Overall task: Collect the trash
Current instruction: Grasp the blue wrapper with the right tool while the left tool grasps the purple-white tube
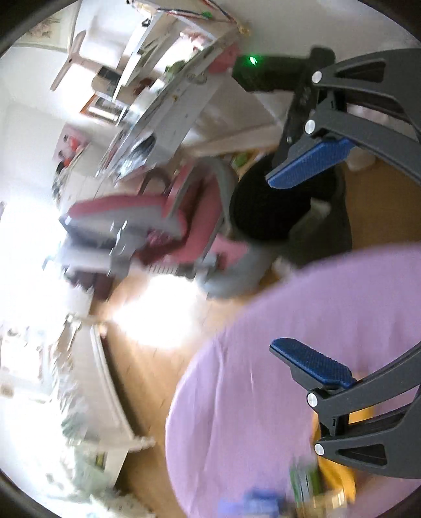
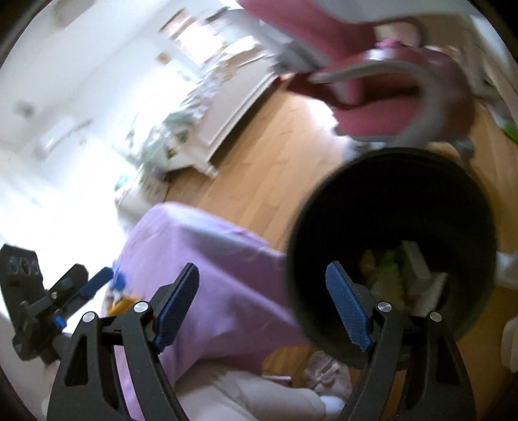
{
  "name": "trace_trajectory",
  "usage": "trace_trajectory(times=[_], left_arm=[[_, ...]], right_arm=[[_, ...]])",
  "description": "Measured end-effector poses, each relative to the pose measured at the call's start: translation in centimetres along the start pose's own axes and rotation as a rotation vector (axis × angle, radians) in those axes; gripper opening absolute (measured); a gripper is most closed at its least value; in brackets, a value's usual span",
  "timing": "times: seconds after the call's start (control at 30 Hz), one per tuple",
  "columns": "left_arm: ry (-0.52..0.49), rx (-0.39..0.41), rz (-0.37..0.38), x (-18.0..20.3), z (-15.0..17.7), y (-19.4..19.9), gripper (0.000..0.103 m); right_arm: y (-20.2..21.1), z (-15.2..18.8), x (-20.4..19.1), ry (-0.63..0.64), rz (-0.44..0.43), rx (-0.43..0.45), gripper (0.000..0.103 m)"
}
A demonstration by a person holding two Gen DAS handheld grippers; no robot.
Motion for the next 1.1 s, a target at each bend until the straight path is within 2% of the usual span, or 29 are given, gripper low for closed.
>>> trace_trajectory(times=[0.13, 0.27, 0.33, 0.47, 0.5, 0.53, 0.67, 0.77, 0.93, 1.03, 1.1], left_arm=[[0.027, 0.044, -0.100, -5.6, 1.2, 3.8, 0.093], [0.041, 0.060, -0.242, -13.0, 3.4, 7.8, 0.093], [0.058, 0.059, -0.324, -17.4, 4.5, 9.6, 0.093], [0.060, 0.035, -0.428, -23.6, 5.8, 11.8, 0.093], [0.048, 0.023, -0.455, -24.9, 6.0, 12.0, 0.093], [0.034, 0.012, -0.473, -25.8, 6.1, 12.1, 0.093], [-0.073, -0.029, -0.498, -28.6, 6.2, 11.8, 0.093], [-0.158, -0.059, -0.490, -29.2, 5.8, 10.4, 0.093], [-0.285, -0.104, -0.506, -29.8, 5.5, 8.4, 0.093], [-0.289, -0.105, -0.514, -30.5, 5.2, 7.7, 0.092], [-0.270, -0.105, -0.480, -30.4, 5.1, 7.3, 0.090]], right_arm=[[-2.2, 0.9, -6.8, 0.141, -0.050, -0.057, 0.080], [-4.7, 2.0, -13.6, 0.276, -0.099, -0.116, 0.079], [-6.0, 2.7, -17.3, 0.338, -0.128, -0.145, 0.074], [-8.7, 4.0, -24.2, 0.444, -0.187, -0.202, 0.070], [-9.4, 4.1, -25.6, 0.467, -0.194, -0.215, 0.064], [-10.4, 4.4, -27.3, 0.496, -0.200, -0.232, 0.063], [-14.2, 5.3, -32.4, 0.586, -0.203, -0.277, 0.059], [-17.0, 5.7, -34.8, 0.617, -0.184, -0.304, 0.056], [-20.6, 6.0, -36.2, 0.628, -0.146, -0.334, 0.045], [-22.9, 6.3, -36.7, 0.636, -0.117, -0.361, 0.038], [-24.1, 6.8, -36.8, 0.646, -0.097, -0.374, 0.033]])
Point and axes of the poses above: each gripper's, at about its wrist camera, not at the fingertips, and y roughly against the way its jaws point, x to its right, z to its underside, the point moved 10 cm from there along -y, roughly the way its jaws point, and after that the axes turned 4 degrees about -x, right-handed, at the moved point
